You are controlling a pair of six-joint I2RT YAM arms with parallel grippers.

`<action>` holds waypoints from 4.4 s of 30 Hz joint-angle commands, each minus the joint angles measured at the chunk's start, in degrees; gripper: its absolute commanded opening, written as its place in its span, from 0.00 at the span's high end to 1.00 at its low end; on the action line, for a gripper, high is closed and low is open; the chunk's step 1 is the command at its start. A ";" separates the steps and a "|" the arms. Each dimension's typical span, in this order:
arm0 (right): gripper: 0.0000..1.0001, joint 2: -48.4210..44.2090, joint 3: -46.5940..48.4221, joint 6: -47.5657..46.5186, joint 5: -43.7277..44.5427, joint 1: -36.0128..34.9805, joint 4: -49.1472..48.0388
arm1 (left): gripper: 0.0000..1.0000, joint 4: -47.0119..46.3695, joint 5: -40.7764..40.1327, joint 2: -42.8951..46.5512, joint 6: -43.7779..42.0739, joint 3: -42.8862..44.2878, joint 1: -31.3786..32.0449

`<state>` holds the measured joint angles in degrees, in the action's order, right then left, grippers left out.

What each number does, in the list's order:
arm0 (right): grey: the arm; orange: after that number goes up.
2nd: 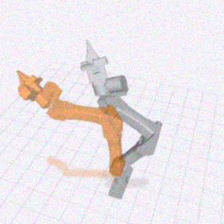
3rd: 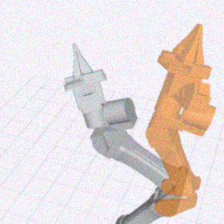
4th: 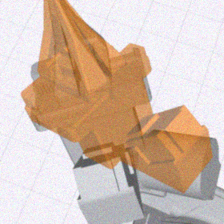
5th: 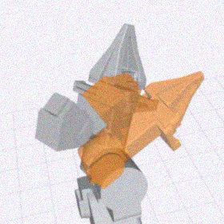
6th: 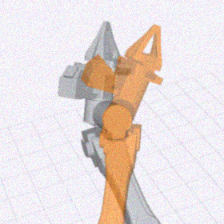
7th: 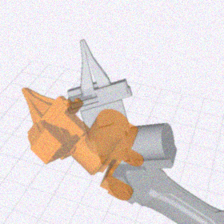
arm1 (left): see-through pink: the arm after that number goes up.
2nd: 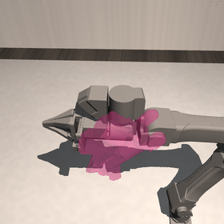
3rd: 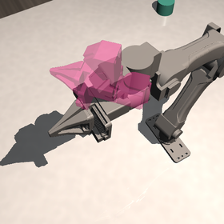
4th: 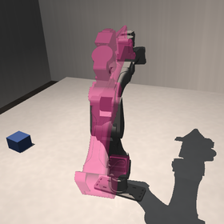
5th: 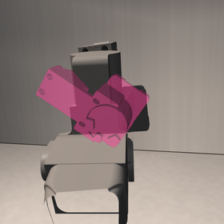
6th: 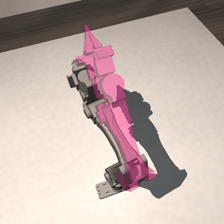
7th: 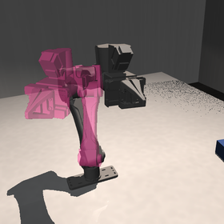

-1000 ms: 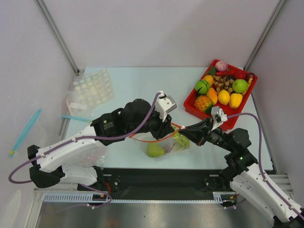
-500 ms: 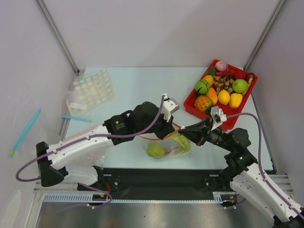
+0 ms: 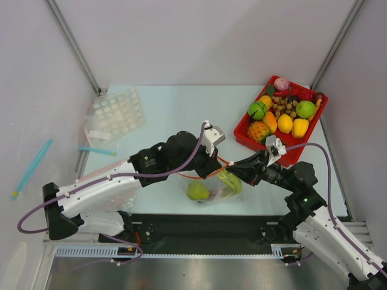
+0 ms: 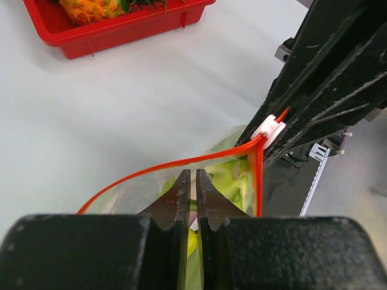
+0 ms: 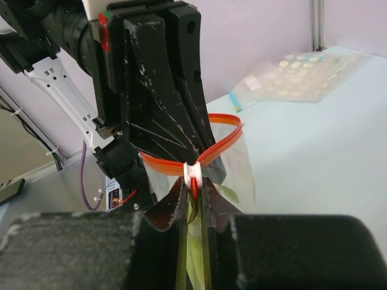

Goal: Place the food in the zip-top bag and seal the zipper
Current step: Zip the zipper food storage bag at the center of the board.

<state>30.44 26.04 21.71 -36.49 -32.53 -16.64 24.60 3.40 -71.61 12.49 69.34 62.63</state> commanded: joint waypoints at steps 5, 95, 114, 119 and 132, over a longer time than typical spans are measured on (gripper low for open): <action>0.77 2.34 0.76 -2.37 -1.92 -0.78 -4.36 | 0.89 -2.19 1.87 2.71 0.69 -0.08 -0.23; 1.00 -2.22 0.50 -6.25 2.73 -3.77 -0.93 | 1.00 10.91 11.98 -2.21 -24.45 7.74 -0.40; 1.00 -11.35 -1.35 -3.61 15.74 2.47 4.33 | 1.00 11.17 10.84 -0.81 -23.83 6.69 -1.37; 1.00 -14.61 -1.70 -3.43 23.63 3.00 7.67 | 1.00 11.35 10.66 -1.07 -23.74 6.60 -1.55; 1.00 -18.74 -1.35 -0.36 44.74 3.53 15.84 | 1.00 11.52 10.84 -1.86 -23.56 6.51 -1.63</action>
<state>13.87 23.66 20.40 -4.86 -30.09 -1.43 33.21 13.67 -74.13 -10.83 76.20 61.36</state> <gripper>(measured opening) 0.009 0.027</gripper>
